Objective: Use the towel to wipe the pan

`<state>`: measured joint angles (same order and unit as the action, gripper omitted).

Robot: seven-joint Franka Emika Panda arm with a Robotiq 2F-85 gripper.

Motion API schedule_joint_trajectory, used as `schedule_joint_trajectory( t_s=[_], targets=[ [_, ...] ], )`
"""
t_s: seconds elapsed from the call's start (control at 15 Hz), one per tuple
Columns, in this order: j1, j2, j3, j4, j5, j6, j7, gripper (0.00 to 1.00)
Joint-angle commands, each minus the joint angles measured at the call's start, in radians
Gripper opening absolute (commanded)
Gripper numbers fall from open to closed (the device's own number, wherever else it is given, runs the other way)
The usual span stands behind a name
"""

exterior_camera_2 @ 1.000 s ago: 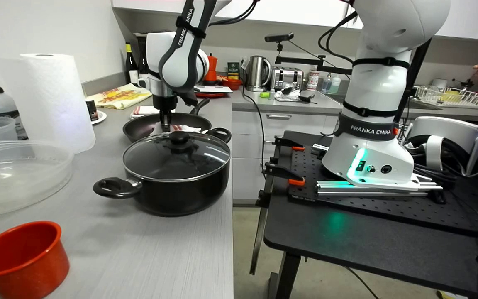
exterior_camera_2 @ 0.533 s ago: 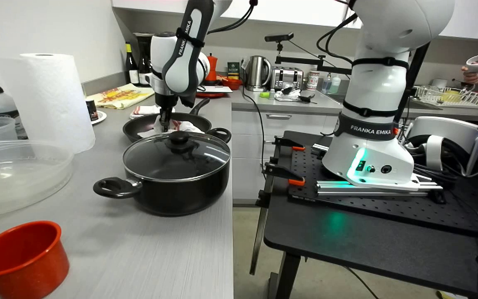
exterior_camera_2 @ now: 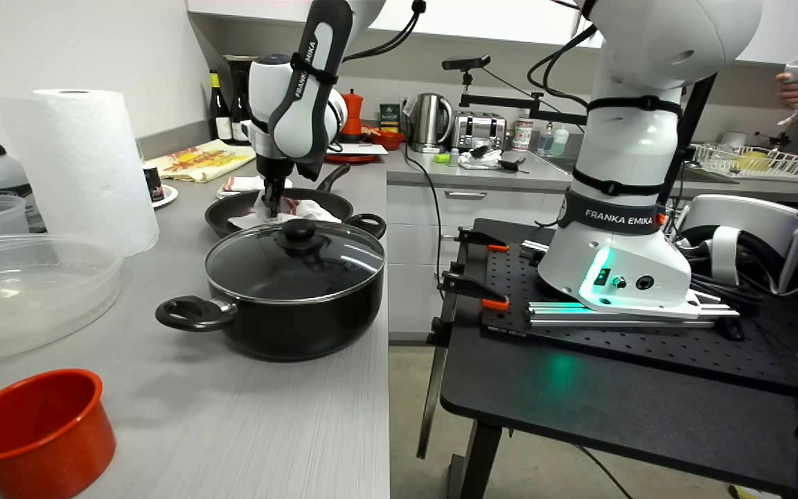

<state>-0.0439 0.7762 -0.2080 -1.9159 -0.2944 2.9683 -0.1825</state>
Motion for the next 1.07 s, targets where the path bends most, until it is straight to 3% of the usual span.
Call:
schedule_joint_trajectory(
  t_s=[0.0, 0.2, 0.6, 1.0],
  targets=[
    [0.026, -0.073, -0.008, -0.064, -0.014, 0.050, 0.004, 0.02],
    [0.058, -0.136, -0.041, -0.100, -0.016, 0.085, 0.023, 0.02],
    [0.039, -0.262, -0.067, -0.108, 0.009, 0.061, 0.054, 0.02],
    [0.046, -0.249, -0.122, -0.055, 0.007, 0.027, 0.112, 0.02]
  ],
)
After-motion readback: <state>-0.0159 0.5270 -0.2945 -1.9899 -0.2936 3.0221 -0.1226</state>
